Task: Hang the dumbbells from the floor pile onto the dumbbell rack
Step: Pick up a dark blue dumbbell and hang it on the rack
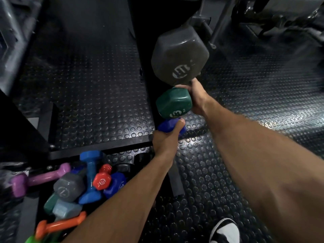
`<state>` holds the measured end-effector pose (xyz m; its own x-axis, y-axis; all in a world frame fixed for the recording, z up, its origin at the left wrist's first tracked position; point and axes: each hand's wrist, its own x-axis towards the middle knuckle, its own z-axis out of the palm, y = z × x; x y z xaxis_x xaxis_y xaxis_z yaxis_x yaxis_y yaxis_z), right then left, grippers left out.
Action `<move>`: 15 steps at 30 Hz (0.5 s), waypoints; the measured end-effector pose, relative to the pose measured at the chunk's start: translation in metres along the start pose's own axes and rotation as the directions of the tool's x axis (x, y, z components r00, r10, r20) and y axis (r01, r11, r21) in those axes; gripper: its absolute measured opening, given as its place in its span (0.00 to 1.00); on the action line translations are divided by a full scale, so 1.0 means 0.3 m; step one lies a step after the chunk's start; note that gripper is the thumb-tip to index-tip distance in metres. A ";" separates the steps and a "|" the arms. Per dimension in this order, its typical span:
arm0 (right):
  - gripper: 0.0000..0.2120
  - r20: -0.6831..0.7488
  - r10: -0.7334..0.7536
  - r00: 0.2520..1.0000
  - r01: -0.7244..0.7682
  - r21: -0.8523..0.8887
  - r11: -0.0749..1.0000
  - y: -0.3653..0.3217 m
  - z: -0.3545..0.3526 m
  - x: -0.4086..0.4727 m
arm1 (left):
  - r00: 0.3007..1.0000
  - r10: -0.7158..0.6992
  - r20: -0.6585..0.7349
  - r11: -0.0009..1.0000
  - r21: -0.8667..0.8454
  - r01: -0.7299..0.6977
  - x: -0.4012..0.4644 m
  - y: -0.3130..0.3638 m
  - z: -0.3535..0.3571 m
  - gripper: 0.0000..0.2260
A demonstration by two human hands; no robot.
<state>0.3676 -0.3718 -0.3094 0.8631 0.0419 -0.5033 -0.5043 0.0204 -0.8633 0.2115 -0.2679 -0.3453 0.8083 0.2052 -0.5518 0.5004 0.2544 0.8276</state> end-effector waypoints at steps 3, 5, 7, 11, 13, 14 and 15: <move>0.31 -0.001 -0.018 1.000 0.018 0.032 0.999 0.010 0.016 -0.032 | 0.997 -0.008 0.071 0.995 0.095 0.001 -0.008 0.007 -0.040 0.24; 0.32 -0.101 -0.051 0.994 0.061 0.103 0.993 0.059 0.001 -0.040 | 0.981 0.014 0.193 0.970 0.234 -0.060 -0.012 0.004 -0.098 0.24; 0.30 -0.247 -0.059 0.967 0.091 0.117 0.989 0.141 -0.018 -0.093 | 0.948 0.002 0.317 0.910 0.392 -0.133 -0.019 -0.004 -0.170 0.21; 0.20 -0.494 -0.007 0.869 0.025 0.030 0.999 0.400 -0.014 -0.270 | 0.952 0.060 0.300 0.698 0.669 -0.255 -0.013 -0.039 -0.337 0.11; 0.15 -0.618 0.028 0.786 -0.063 -0.035 0.997 0.546 0.004 -0.356 | 0.965 0.078 0.250 0.534 0.807 -0.252 0.004 -0.075 -0.417 0.19; 0.13 -0.642 0.051 0.765 -0.108 -0.050 0.993 0.617 0.018 -0.397 | 0.963 0.073 0.259 0.437 0.860 -0.264 0.008 -0.096 -0.458 0.23; 0.12 -0.643 0.083 0.761 -0.148 -0.047 0.988 0.682 0.033 -0.432 | 0.957 0.070 0.280 0.317 0.904 -0.288 0.010 -0.115 -0.495 0.24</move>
<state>0.1524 -0.3632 -0.4205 0.6319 -0.6085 -0.4800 -0.6245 -0.0330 -0.7803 0.1504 -0.1358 -0.3908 0.8958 -0.0507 -0.4415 0.2063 -0.8325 0.5142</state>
